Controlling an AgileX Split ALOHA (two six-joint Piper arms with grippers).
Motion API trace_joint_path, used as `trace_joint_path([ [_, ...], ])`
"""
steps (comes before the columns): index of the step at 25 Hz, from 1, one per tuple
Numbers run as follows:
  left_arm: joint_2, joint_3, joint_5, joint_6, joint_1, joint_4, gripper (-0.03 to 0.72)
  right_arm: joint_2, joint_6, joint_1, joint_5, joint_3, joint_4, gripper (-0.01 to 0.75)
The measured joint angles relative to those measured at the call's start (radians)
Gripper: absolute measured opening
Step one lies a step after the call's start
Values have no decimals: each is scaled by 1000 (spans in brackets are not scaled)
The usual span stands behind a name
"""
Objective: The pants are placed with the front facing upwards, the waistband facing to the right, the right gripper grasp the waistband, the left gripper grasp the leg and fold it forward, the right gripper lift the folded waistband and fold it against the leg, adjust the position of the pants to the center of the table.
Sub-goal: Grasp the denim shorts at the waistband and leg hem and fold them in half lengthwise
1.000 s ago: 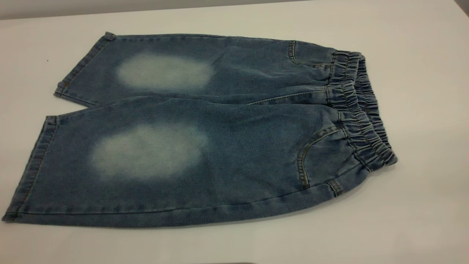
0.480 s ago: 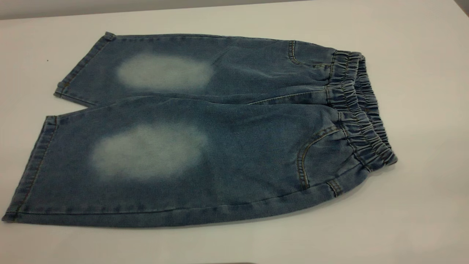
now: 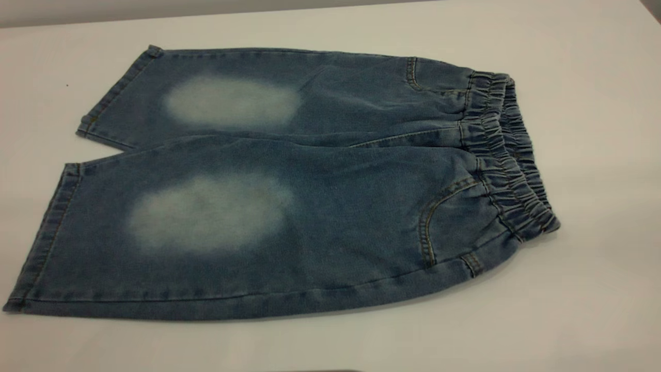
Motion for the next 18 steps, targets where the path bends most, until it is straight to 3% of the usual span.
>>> trace_joint_path([
  [7, 338, -67, -149, 235, 0, -130, 431, 342, -149, 0, -207, -3, 219, 533],
  [18, 898, -67, -276, 609, 0, -512, 525, 913, -224, 0, -422, -4, 450, 542],
])
